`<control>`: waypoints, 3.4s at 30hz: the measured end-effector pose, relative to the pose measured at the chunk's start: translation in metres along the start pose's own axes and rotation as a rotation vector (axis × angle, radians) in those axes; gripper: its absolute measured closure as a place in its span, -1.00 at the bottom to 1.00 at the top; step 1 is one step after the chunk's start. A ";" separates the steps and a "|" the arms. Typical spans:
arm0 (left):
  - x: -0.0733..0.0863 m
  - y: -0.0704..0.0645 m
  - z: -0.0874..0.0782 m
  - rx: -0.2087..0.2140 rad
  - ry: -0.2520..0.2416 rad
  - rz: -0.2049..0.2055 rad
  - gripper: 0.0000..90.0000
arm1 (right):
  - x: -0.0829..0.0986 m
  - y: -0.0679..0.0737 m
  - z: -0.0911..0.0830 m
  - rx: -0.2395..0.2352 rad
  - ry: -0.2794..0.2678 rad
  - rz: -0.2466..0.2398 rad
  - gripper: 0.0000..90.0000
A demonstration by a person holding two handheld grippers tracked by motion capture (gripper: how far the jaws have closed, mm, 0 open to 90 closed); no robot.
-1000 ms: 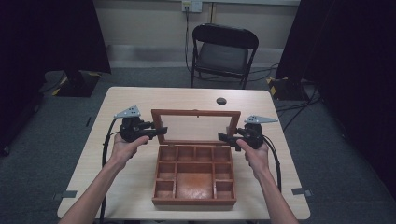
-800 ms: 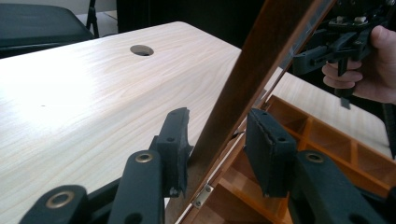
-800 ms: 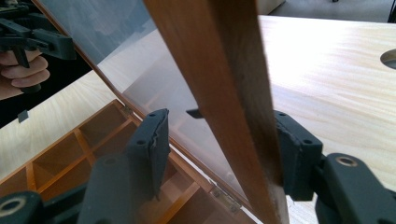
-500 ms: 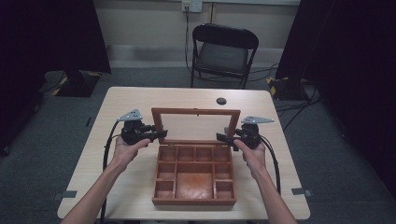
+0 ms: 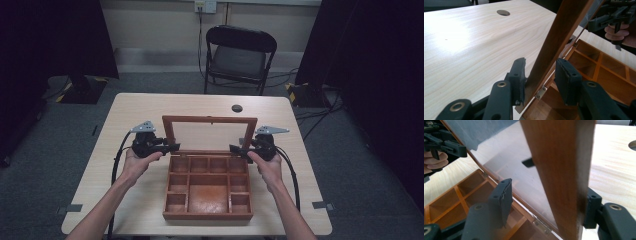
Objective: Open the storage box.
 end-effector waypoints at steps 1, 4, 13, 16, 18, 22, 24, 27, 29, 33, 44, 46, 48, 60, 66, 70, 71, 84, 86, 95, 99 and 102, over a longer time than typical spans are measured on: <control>0.001 0.000 0.000 -0.002 0.005 0.004 0.35 | 0.001 -0.001 0.001 -0.001 0.004 0.003 -0.16; 0.001 0.001 0.001 -0.008 0.000 -0.004 0.36 | 0.005 -0.004 0.001 0.010 0.000 0.009 -0.17; 0.002 0.005 0.002 -0.009 -0.005 -0.013 0.37 | 0.012 -0.012 0.001 0.032 0.014 0.008 -0.06; 0.006 0.007 0.005 -0.010 0.011 -0.023 0.37 | 0.013 -0.010 0.004 0.038 0.018 -0.005 -0.03; 0.010 0.008 0.007 -0.015 0.027 -0.024 0.38 | 0.012 -0.009 0.005 0.045 0.007 -0.005 -0.02; 0.013 0.012 0.010 -0.024 0.031 -0.033 0.39 | 0.009 -0.011 0.002 0.049 -0.019 0.008 0.01; 0.013 0.013 0.011 -0.027 0.024 -0.043 0.40 | 0.007 -0.013 0.000 0.054 -0.032 0.013 0.03; 0.013 0.015 0.012 -0.024 0.019 -0.058 0.41 | 0.006 -0.016 -0.001 0.067 -0.038 0.017 0.12; 0.013 0.016 0.012 -0.026 0.019 -0.062 0.42 | 0.006 -0.017 0.000 0.068 -0.040 0.027 0.14; 0.012 0.018 0.014 -0.027 0.007 -0.094 0.40 | 0.006 -0.019 0.003 0.077 -0.039 0.030 0.14; 0.006 0.027 0.020 -0.055 0.023 -0.100 0.38 | 0.006 -0.026 0.011 0.088 -0.031 0.051 0.14; 0.005 0.028 0.022 -0.055 0.024 -0.103 0.36 | 0.007 -0.028 0.013 0.090 -0.029 0.057 0.10; 0.005 0.028 0.023 -0.057 0.024 -0.106 0.34 | 0.007 -0.028 0.015 0.087 -0.028 0.068 0.07; 0.009 0.034 0.028 -0.057 0.035 -0.124 0.22 | 0.007 -0.032 0.024 0.090 -0.010 0.061 -0.06; 0.011 0.035 0.031 -0.067 0.051 -0.123 0.14 | 0.008 -0.032 0.027 0.093 -0.002 0.062 -0.13; 0.013 0.036 0.035 -0.074 0.056 -0.140 0.04 | 0.009 -0.033 0.031 0.092 0.002 0.074 -0.19; 0.013 0.036 0.036 -0.068 0.056 -0.144 0.03 | 0.010 -0.034 0.032 0.092 0.005 0.075 -0.20; 0.017 0.037 0.042 -0.064 0.095 -0.158 -0.18 | 0.014 -0.034 0.038 0.098 0.030 0.080 -0.37; 0.019 0.037 0.042 -0.071 0.104 -0.160 -0.18 | 0.015 -0.034 0.040 0.100 0.037 0.085 -0.40; 0.023 0.040 0.042 -0.070 0.104 -0.182 -0.18 | 0.019 -0.036 0.044 0.092 0.050 0.117 -0.45; 0.025 0.043 0.041 -0.082 0.107 -0.190 -0.22 | 0.021 -0.038 0.045 0.105 0.067 0.122 -0.51; 0.030 0.049 0.040 -0.078 0.115 -0.227 -0.26 | 0.026 -0.042 0.045 0.124 0.091 0.133 -0.57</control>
Point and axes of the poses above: each handheld gripper's, and its own axes: z roughly forward along the jaws, x roughly out of its underside, y roughly to its left, the point moved 9 cm from there along z, roughly forward along the jaws, and after that the axes turned 5 degrees about x, right-handed, at the moved point
